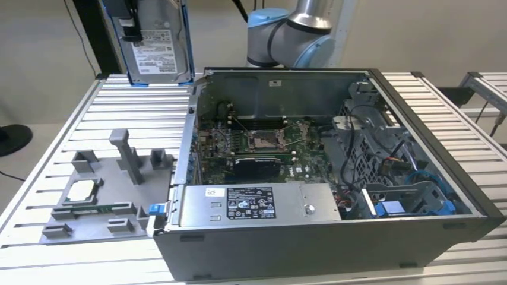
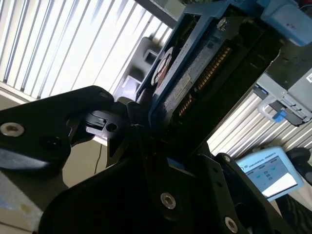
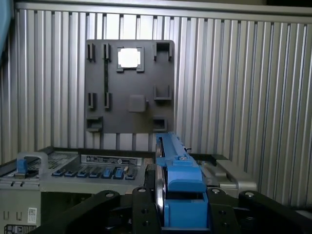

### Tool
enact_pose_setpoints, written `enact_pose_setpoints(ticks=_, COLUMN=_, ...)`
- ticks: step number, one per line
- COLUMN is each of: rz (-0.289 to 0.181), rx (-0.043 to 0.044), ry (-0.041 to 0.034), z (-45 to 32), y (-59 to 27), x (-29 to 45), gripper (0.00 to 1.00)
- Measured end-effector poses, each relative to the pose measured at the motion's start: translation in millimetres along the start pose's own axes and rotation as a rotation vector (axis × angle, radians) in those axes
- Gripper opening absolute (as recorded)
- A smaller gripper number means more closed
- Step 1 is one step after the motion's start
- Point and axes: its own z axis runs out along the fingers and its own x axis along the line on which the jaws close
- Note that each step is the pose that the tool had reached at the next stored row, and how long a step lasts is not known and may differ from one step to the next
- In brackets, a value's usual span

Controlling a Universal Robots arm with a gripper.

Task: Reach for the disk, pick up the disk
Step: 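Pick up the disk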

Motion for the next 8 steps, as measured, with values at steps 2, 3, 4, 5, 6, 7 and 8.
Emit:
enact_pose_setpoints(ticks=2, rz=0.000, rx=0.0000, ry=0.0000, z=0.0, y=-5.1, x=0.1, gripper=0.00)
enact_pose_setpoints(ticks=3, rz=0.000, rx=0.0000, ry=0.0000, z=-0.1, y=-7.6, x=0.2, gripper=0.00)
enact_pose_setpoints(ticks=4, rz=0.000, rx=-0.0001, ry=0.0000, z=-0.1, y=-10.0, x=0.2, gripper=0.00)
enact_pose_setpoints(ticks=5, rz=0.000, rx=-0.0001, ry=0.0000, z=-0.1, y=-12.6, x=0.3, gripper=0.00)
enact_pose_setpoints(ticks=6, rz=0.000, rx=-0.0001, ry=0.0000, z=-0.1, y=-15.1, x=0.3, gripper=0.00)
enact_pose_setpoints(ticks=7, rz=0.000, rx=-0.0001, ry=0.0000, z=-0.1, y=-17.6, x=0.4, gripper=0.00)
enact_pose_setpoints(ticks=8, rz=0.000, rx=-0.0001, ry=0.0000, z=-0.2, y=-20.2, x=0.4, gripper=0.00)
